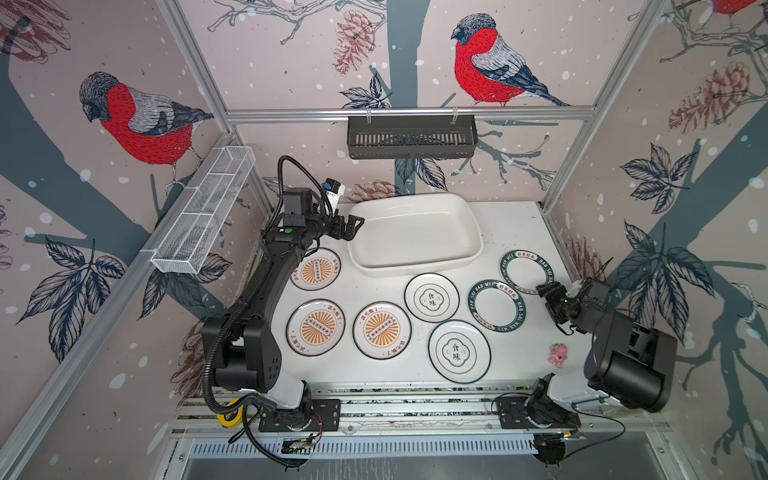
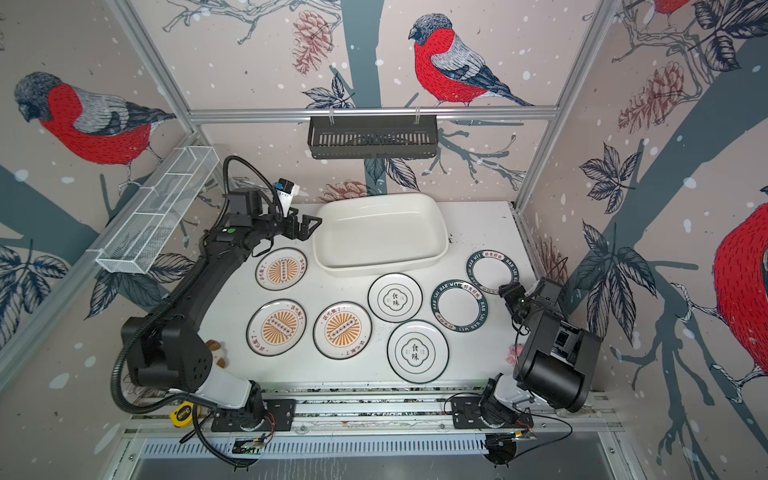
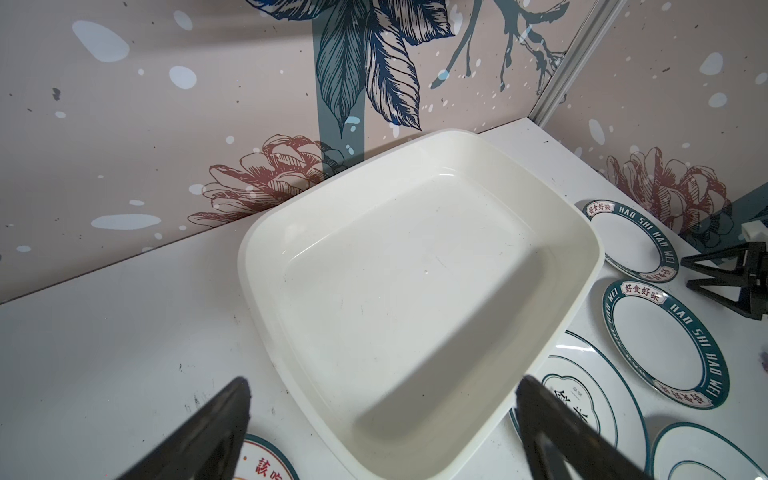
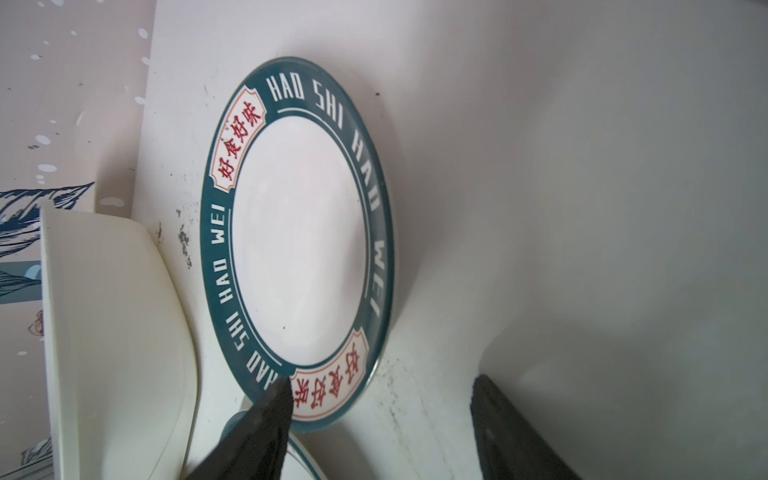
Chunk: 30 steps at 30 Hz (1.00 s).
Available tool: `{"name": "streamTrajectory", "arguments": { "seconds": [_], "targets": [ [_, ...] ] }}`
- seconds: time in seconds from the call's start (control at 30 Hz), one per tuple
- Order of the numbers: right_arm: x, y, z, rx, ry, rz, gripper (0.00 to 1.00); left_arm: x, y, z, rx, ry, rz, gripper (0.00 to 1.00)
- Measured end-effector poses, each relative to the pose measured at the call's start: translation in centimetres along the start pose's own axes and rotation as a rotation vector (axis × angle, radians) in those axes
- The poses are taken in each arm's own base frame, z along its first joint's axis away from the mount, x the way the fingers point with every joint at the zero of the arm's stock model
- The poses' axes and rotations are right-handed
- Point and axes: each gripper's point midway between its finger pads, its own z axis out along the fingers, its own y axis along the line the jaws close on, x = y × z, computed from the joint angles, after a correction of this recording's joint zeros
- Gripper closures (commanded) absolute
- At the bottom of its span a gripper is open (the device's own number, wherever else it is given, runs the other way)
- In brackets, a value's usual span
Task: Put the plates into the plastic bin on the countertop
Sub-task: 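Move the right gripper to the green-rimmed plate while the left arm rises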
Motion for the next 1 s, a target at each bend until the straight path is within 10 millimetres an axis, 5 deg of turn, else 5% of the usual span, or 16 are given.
{"name": "streamTrajectory", "arguments": {
  "seconds": [1.0],
  "targets": [
    [-1.5, 0.3, 2.2, -0.173, -0.003, 0.061, 0.55, -0.6, -1.0, 0.9, 0.058, -0.004, -0.014, 0.02]
  ]
}}
